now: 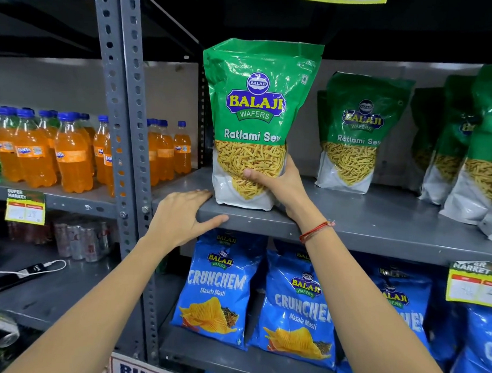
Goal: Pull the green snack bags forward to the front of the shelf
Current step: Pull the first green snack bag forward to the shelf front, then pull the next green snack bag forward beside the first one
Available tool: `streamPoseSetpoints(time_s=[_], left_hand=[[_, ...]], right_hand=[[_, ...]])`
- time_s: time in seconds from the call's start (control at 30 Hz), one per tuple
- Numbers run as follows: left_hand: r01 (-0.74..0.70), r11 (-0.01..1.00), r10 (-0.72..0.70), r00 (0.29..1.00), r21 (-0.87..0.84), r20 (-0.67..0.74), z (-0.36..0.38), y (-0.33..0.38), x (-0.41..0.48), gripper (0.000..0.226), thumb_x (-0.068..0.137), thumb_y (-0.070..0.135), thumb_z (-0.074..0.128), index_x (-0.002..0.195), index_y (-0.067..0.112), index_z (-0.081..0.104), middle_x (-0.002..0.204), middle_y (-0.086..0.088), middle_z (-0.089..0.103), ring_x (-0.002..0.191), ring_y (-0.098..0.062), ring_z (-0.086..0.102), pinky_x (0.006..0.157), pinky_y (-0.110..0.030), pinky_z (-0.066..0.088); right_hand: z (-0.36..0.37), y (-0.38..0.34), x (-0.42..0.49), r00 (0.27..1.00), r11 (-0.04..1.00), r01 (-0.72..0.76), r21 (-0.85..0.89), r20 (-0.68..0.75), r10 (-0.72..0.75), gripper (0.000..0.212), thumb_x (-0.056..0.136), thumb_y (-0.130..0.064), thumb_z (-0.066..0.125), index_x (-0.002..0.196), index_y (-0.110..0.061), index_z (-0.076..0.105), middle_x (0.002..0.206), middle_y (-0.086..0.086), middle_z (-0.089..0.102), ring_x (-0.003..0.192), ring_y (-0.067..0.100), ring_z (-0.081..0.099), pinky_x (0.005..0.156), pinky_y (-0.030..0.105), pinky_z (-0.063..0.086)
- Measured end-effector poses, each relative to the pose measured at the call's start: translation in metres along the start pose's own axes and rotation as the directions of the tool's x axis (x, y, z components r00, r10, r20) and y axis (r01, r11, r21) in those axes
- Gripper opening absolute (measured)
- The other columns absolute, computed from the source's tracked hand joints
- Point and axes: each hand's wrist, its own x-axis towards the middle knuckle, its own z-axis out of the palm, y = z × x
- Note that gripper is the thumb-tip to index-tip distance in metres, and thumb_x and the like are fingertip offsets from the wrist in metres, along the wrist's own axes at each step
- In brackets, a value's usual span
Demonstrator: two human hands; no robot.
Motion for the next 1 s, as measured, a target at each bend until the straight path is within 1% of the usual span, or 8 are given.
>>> streamPoseSetpoints(time_s=[0.27, 0.4, 0.5, 0.57, 0.67, 0.77, 0.9, 1.0], left_hand=[[0.035, 0.998, -0.033, 0.999, -0.042, 0.032, -0.001, 0.001, -0.002, 0.092, 0.077, 0.080, 0.025, 0.115, 0.006, 0.064, 0.117, -0.012, 0.066, 0.107, -0.027, 0.061, 0.086, -0.038, 0.047], [0.039, 0.983, -0.080, 0.970, -0.177, -0.229, 0.000, 0.019, -0.006, 0.059, 0.083, 0.054, 0.047, 0.110, 0.005, 0.064, 0.111, -0.012, 0.067, 0.102, -0.027, 0.061, 0.081, -0.038, 0.045], [-0.054, 0.975, -0.041, 0.909, -0.217, -0.415, 0.001, 0.053, 0.007, 0.037, 0.086, 0.034, 0.051, 0.100, 0.003, 0.065, 0.099, -0.012, 0.067, 0.092, -0.024, 0.060, 0.072, -0.036, 0.047], [-0.140, 0.963, 0.023, 0.894, -0.231, -0.447, 0.003, 0.081, 0.020, 0.031, 0.086, 0.028, 0.051, 0.096, 0.002, 0.066, 0.094, -0.012, 0.067, 0.088, -0.021, 0.058, 0.071, -0.032, 0.046], [-0.222, 0.931, 0.092, 0.910, -0.288, -0.405, 0.010, 0.121, 0.038, 0.027, 0.085, 0.025, 0.052, 0.094, 0.003, 0.066, 0.091, -0.011, 0.066, 0.086, -0.021, 0.058, 0.074, -0.028, 0.044], [-0.218, 0.922, 0.133, 0.954, -0.320, -0.268, 0.026, 0.152, 0.051, 0.037, 0.085, 0.033, 0.049, 0.099, 0.004, 0.066, 0.096, -0.010, 0.067, 0.091, -0.024, 0.060, 0.078, -0.031, 0.044], [-0.101, 0.962, 0.097, 0.995, -0.255, -0.027, 0.045, 0.171, 0.060, 0.063, 0.084, 0.054, 0.032, 0.108, 0.008, 0.066, 0.109, -0.006, 0.068, 0.101, -0.024, 0.061, 0.076, -0.035, 0.049], [-0.038, 0.984, 0.040, 0.999, -0.171, 0.008, 0.051, 0.172, 0.060, 0.069, 0.084, 0.061, 0.022, 0.097, 0.012, 0.070, 0.102, -0.003, 0.071, 0.096, -0.025, 0.063, 0.067, -0.037, 0.051]], right_hand=[[-0.002, 0.002, 0.004, 1.000, 1.000, 0.006, -0.024, 0.015, -0.006, 0.117, 0.025, -0.062, 0.090, 0.128, -0.025, 0.050, 0.122, -0.003, 0.066, 0.113, 0.016, 0.064, 0.101, 0.042, 0.051], [-0.006, -0.002, 0.000, 0.999, 0.999, 0.001, -0.036, 0.045, 0.000, 0.117, 0.035, -0.054, 0.092, 0.136, -0.021, 0.043, 0.130, -0.001, 0.061, 0.119, 0.017, 0.060, 0.105, 0.043, 0.048], [-0.021, -0.005, 0.002, 1.000, 0.998, -0.003, -0.057, 0.028, 0.005, 0.107, 0.062, -0.040, 0.087, 0.149, -0.019, 0.028, 0.148, 0.006, 0.045, 0.135, 0.021, 0.046, 0.113, 0.040, 0.038], [-0.040, -0.006, 0.006, 1.000, 0.995, 0.003, -0.096, -0.027, -0.005, 0.093, 0.075, -0.036, 0.080, 0.150, -0.020, 0.027, 0.147, 0.010, 0.043, 0.134, 0.023, 0.046, 0.110, 0.035, 0.040], [-0.076, -0.010, 0.014, 0.989, 0.986, 0.012, -0.165, -0.143, -0.036, 0.086, 0.078, -0.037, 0.077, 0.148, -0.017, 0.031, 0.140, 0.011, 0.047, 0.128, 0.023, 0.050, 0.100, 0.028, 0.043], [-0.113, -0.010, 0.021, 0.965, 0.970, -0.009, -0.244, -0.257, -0.056, 0.084, 0.077, -0.040, 0.078, 0.145, -0.013, 0.036, 0.141, 0.008, 0.048, 0.129, 0.021, 0.049, 0.097, 0.024, 0.041], [-0.151, -0.003, 0.033, 0.917, 0.935, -0.079, -0.346, -0.393, -0.068, 0.087, 0.074, -0.042, 0.080, 0.143, -0.010, 0.038, 0.141, 0.010, 0.050, 0.130, 0.023, 0.048, 0.103, 0.027, 0.038], [-0.169, 0.010, 0.045, 0.892, 0.887, -0.187, -0.422, -0.451, -0.027, 0.099, 0.070, -0.049, 0.081, 0.146, -0.008, 0.033, 0.144, 0.015, 0.042, 0.136, 0.029, 0.040, 0.113, 0.036, 0.033]])
